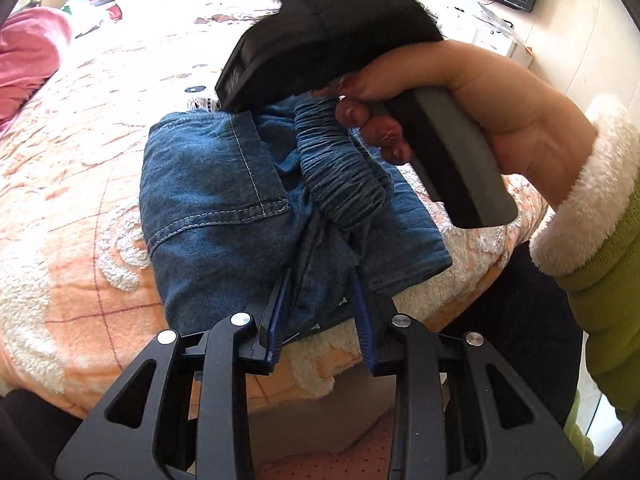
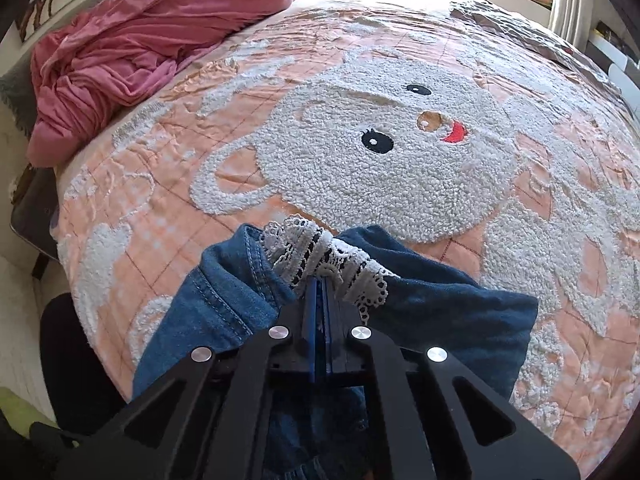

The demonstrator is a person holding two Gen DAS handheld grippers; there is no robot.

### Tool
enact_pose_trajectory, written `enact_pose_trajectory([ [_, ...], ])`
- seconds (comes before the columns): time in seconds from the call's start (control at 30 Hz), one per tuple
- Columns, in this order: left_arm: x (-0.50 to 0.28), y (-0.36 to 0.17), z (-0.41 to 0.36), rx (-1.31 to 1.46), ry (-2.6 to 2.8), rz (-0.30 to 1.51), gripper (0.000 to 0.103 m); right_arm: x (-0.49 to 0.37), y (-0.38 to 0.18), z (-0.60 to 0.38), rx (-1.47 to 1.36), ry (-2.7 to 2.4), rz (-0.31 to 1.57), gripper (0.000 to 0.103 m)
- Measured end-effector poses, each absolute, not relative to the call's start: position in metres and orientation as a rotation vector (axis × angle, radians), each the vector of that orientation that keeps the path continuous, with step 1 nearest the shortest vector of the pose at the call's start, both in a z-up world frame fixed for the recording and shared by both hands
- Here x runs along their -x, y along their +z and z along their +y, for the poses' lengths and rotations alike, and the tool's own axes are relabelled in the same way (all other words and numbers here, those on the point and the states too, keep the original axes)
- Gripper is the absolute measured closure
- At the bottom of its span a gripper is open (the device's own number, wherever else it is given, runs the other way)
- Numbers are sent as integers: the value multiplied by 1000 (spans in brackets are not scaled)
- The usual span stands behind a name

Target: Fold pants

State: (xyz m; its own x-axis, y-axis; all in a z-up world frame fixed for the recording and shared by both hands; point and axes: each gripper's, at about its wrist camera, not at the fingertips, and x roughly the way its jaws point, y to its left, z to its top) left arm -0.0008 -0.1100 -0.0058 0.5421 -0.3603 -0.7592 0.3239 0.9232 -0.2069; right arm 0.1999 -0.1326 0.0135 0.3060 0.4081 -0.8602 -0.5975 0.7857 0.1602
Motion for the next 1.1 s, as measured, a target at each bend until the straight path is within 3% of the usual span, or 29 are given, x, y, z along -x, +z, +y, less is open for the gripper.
enact_pose_trajectory([
  [0.07,0,-6,-111,42,-406,911,81,-195,25,-139,161,689,1044,80],
  [0.13,0,-5,-110,43,-404,911,81,-188,36,-145,133,704,1013,68],
  [0.27,1,-6,-111,42,-401,912,81,-176,55,-155,114,713,957,64],
  [0.73,6,-1,-114,33,-381,909,79,-153,72,-197,34,657,899,25],
  [0.9,9,4,-114,34,-379,903,68,-146,78,-212,10,632,881,20],
  [1.1,16,15,-111,38,-367,886,62,-134,87,-228,-6,611,849,14],
])
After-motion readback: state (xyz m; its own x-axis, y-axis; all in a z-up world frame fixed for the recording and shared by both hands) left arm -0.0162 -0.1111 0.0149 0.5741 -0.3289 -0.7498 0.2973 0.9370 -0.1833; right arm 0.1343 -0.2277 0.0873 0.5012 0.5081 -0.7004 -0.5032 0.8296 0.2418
